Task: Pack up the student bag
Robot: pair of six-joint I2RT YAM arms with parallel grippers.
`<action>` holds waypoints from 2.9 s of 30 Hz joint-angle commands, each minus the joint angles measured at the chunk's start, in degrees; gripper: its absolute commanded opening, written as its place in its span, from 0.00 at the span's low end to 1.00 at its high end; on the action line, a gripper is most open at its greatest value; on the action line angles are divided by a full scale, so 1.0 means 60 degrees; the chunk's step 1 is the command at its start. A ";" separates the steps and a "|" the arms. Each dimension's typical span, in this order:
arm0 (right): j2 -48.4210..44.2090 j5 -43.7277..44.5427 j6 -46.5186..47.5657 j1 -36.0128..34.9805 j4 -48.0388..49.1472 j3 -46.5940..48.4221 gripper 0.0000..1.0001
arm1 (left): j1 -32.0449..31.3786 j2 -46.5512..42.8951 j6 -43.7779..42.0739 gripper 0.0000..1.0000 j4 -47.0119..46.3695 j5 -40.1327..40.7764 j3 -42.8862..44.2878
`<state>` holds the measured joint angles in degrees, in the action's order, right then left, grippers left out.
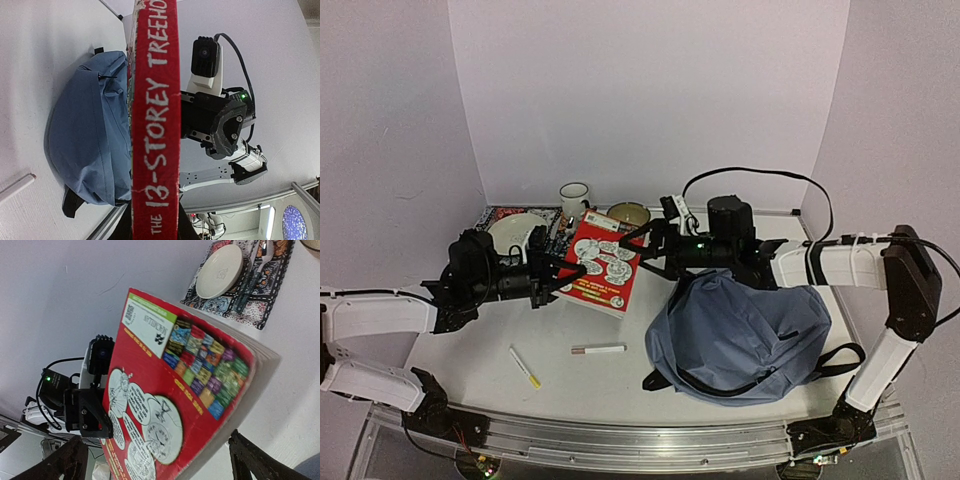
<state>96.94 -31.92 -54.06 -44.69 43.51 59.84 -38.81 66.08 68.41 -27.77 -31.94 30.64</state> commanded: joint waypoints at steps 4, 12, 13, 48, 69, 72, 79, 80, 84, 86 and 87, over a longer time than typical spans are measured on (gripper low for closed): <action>0.0294 -0.0993 -0.0462 0.0189 0.1286 0.0458 0.92 | -0.0019 -0.0208 -0.0312 0.00 -0.1373 -0.1183 0.0641; 0.0252 -0.1466 -0.0915 0.0241 0.2158 0.0533 0.66 | -0.0109 -0.0312 -0.0337 0.00 -0.1529 -0.1720 0.0659; 0.0201 -0.1508 -0.0962 0.0241 0.2297 0.0492 0.60 | -0.0109 -0.0301 -0.0317 0.00 -0.1537 -0.1701 0.0621; 0.0078 -0.1270 -0.3038 -0.0326 0.6406 -0.0700 0.94 | -0.0407 -0.0142 0.0672 0.00 -0.2554 -0.0627 0.0854; -0.1370 -0.1033 -0.1441 0.0271 0.3567 -0.0536 0.57 | -0.0400 -0.0221 0.0681 0.00 -0.2542 -0.0990 -0.0374; -0.1468 -0.0838 -0.1145 0.0271 0.3030 -0.0539 0.54 | -0.0401 -0.0156 0.0613 0.00 -0.2535 -0.1253 -0.0296; -0.1465 -0.0658 -0.1147 0.0271 0.2884 -0.0555 0.21 | -0.0399 -0.0361 0.0559 0.01 -0.2480 -0.1140 -0.0422; -0.1477 -0.0591 -0.1185 0.0271 0.2885 -0.0567 0.14 | -0.0398 -0.0394 0.0589 0.04 -0.2463 -0.1034 -0.0488; -0.1599 -0.0015 -0.1282 0.0200 0.2906 -0.0612 0.00 | -0.0399 -0.0507 0.0857 0.26 -0.2440 -0.0335 -0.0787; -0.1753 0.0498 -0.1374 0.0106 0.2954 -0.0744 0.00 | -0.0434 -0.0570 0.1033 0.39 -0.2457 0.0059 -0.0953; -0.1807 0.0726 -0.1431 0.0056 0.3008 -0.0850 0.00 | -0.0479 -0.0601 0.1104 0.45 -0.2461 0.0274 -0.1020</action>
<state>90.77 -34.17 -62.56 -43.74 56.04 53.49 -41.28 64.35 72.93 -40.60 -35.29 26.44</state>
